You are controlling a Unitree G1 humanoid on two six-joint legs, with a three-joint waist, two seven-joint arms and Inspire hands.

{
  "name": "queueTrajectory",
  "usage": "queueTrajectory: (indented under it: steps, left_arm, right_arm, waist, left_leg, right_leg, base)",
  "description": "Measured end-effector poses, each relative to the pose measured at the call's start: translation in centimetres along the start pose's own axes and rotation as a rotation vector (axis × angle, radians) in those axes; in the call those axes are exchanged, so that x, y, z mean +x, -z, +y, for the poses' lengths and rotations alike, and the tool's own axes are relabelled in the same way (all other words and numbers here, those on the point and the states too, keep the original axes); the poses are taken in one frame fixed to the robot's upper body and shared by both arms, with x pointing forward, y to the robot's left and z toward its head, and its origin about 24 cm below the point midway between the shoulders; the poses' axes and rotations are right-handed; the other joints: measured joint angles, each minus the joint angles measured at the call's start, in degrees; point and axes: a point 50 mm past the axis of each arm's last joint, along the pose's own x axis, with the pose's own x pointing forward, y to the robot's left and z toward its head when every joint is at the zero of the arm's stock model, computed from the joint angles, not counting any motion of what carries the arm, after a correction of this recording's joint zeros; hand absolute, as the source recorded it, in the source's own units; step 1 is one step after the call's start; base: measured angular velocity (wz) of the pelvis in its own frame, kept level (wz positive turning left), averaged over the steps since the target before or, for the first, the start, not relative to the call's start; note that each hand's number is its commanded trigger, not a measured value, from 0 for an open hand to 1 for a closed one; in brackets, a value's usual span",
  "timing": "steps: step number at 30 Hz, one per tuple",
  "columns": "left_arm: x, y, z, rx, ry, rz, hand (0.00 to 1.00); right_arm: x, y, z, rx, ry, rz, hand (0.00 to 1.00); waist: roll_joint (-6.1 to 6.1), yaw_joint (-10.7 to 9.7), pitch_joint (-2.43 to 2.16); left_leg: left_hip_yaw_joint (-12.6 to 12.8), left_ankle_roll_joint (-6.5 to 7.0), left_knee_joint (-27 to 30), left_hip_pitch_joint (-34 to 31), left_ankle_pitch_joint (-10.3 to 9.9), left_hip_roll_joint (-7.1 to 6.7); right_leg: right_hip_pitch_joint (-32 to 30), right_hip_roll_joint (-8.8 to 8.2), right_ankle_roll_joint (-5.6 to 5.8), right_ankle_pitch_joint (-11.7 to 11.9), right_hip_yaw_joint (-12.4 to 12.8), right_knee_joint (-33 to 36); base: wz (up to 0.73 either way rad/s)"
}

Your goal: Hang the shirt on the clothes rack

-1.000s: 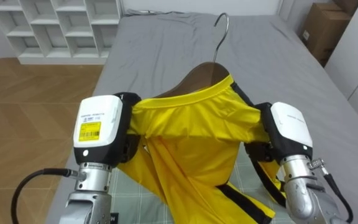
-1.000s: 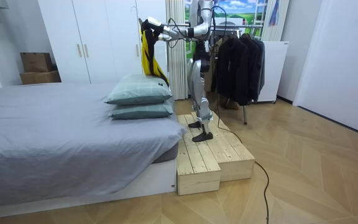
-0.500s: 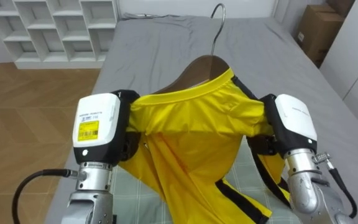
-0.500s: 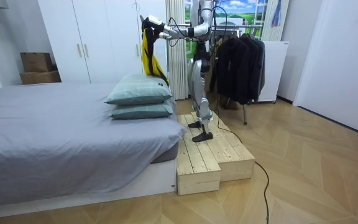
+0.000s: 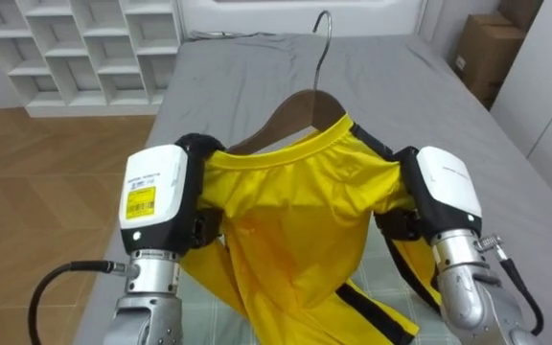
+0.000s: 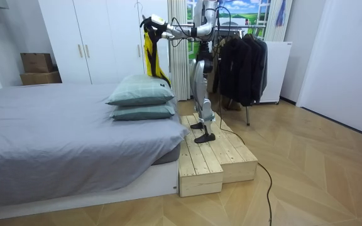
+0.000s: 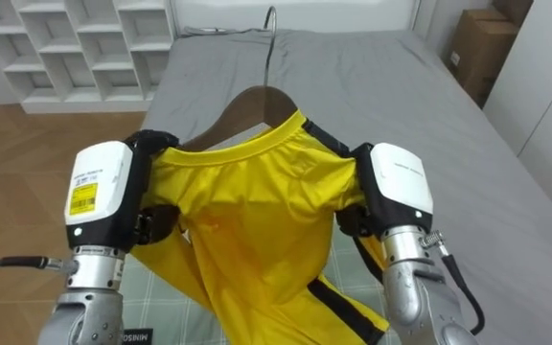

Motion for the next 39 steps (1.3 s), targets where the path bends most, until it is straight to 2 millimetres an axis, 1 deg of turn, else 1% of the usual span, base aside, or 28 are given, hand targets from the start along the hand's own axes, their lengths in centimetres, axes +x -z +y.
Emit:
queueTrajectory:
  steps: [19,22,27,32,35,39]
  left_arm:
    - [0.0,-0.2,0.0,-0.021,0.001,-0.016,0.0]
    - [0.0,-0.2,0.0,-0.048,0.0,-0.011,0.0]
    - [0.0,-0.2,0.0,-0.061,-0.001,-0.01,0.0]
    - [0.0,-0.2,0.0,-0.061,0.0,-0.017,0.0]
    - [-0.1,-0.3,0.1,-0.064,-0.008,-0.03,0.0]
    - [-0.1,-0.3,0.3,-0.065,-0.028,-0.046,0.0]
  right_arm:
    - [0.0,-0.1,0.1,-0.002,-0.004,-0.003,1.0]
    - [-0.1,0.0,0.2,-0.001,-0.007,0.001,1.0]
    - [-0.5,0.4,0.6,-0.001,-0.023,0.018,1.0]
    - [-0.5,0.5,0.6,-0.002,-0.02,0.02,1.0]
    - [-0.8,1.1,0.4,0.017,-0.018,0.038,1.0]
    - [-1.6,2.5,0.2,0.068,-0.003,0.098,1.0]
  waist:
    - [-0.02,0.0,0.02]
    - [-0.03,0.0,0.04]
    - [0.02,0.0,0.09]
    - [0.3,-0.1,0.28]
    - [0.35,-0.1,0.3]
    - [0.39,0.0,0.3]
  left_leg:
    - [0.0,0.0,-0.2,0.1,0.0,0.0]
    - [0.1,0.0,-0.2,0.3,0.0,0.0]
    - [0.3,0.0,-0.4,0.7,0.0,0.0]
    - [0.4,0.0,-0.5,0.8,0.0,0.0]
    - [0.0,0.0,-0.5,0.6,0.0,-0.01]
    - [-0.2,0.0,-0.5,0.6,0.0,-0.02]
  right_leg:
    - [0.1,0.0,0.0,0.0,0.0,0.0]
    - [0.2,0.0,0.0,0.0,0.2,-0.1]
    - [0.5,0.01,0.0,0.0,0.4,-0.3]
    - [0.5,0.02,0.01,0.0,0.4,-0.3]
    - [0.5,0.05,0.01,0.0,0.1,-0.4]
    - [0.5,0.06,0.01,0.0,0.2,-0.4]
  base:
    - [0.0]
    - [0.0]
    - [0.0]
    - [0.0]
    - [0.04]
    - [0.0]
